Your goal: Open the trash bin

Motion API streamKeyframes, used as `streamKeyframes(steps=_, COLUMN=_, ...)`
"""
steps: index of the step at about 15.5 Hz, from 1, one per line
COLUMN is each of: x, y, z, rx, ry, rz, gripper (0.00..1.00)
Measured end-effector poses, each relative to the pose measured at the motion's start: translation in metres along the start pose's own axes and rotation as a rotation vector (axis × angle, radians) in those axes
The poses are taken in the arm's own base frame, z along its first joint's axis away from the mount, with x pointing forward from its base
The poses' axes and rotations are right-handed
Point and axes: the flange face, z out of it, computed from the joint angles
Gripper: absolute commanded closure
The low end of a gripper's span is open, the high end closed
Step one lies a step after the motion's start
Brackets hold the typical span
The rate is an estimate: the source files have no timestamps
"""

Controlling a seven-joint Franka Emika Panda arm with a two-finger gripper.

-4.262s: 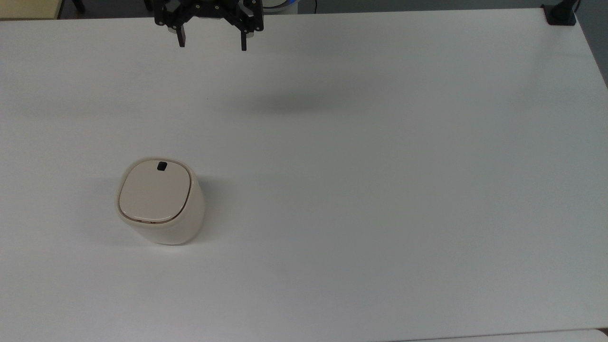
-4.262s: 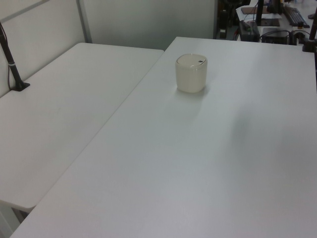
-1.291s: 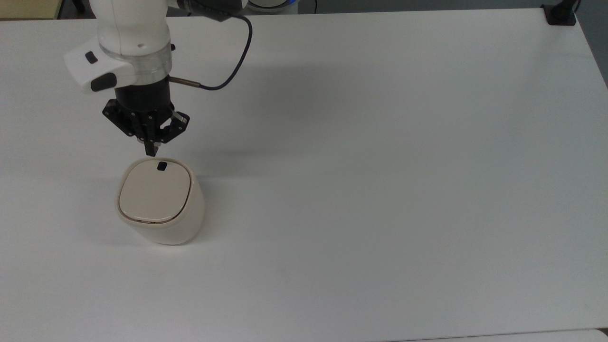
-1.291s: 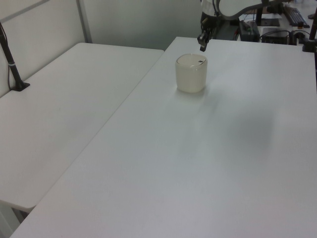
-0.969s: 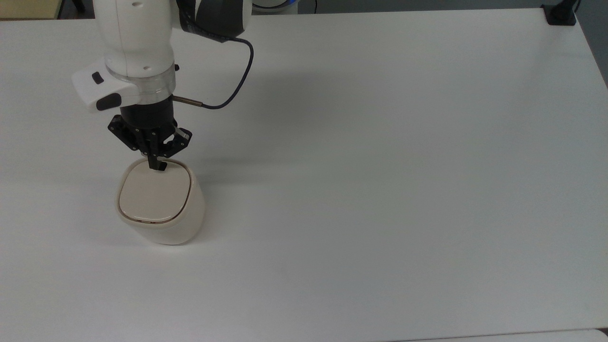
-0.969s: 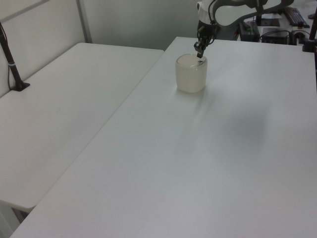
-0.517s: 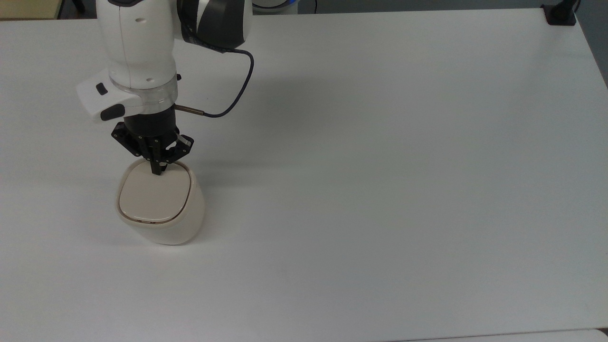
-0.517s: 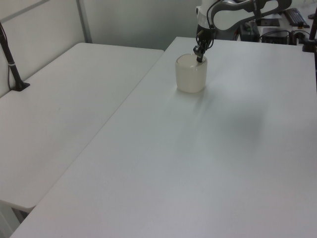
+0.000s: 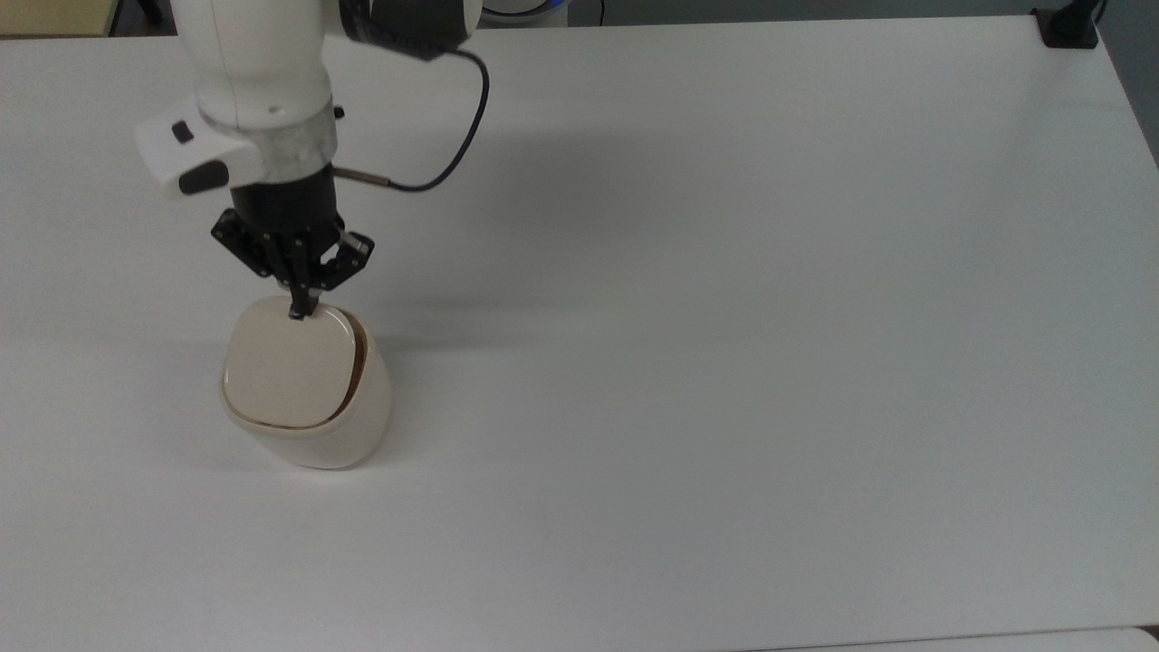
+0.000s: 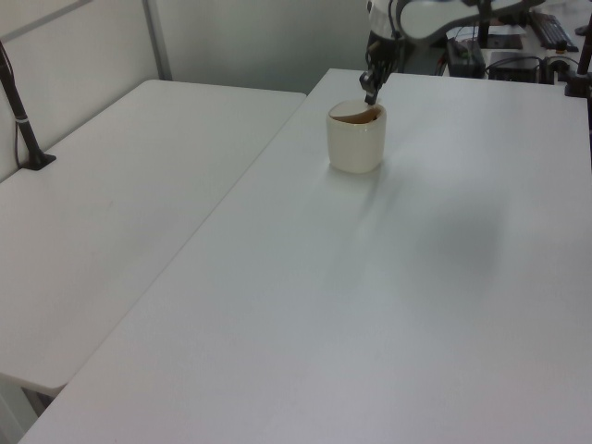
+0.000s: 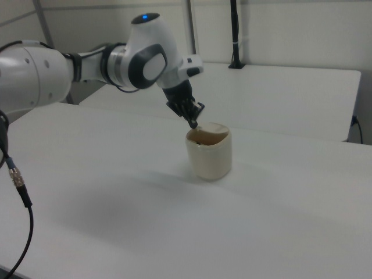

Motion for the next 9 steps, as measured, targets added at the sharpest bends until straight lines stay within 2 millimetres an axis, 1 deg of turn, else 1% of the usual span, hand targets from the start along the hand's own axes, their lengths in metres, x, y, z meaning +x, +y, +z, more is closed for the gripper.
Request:
streamKeyframes(steps=2, x=-0.005, y=-0.011, z=-0.033, rx=0.016, ry=-0.017, rz=-0.014, gripper=1.00)
streamKeyframes(steps=4, x=-0.015, y=-0.035, z=-0.062, rx=0.031, ry=-0.052, rz=-0.049, gripper=1.00)
streamKeyframes(steps=6, x=-0.027, y=-0.062, z=-0.083, rx=0.044, ry=-0.086, rz=-0.092, gripper=1.00)
streamKeyframes(steps=9, x=-0.045, y=-0.095, z=-0.107, rx=0.055, ry=-0.147, rz=-0.149, gripper=1.00)
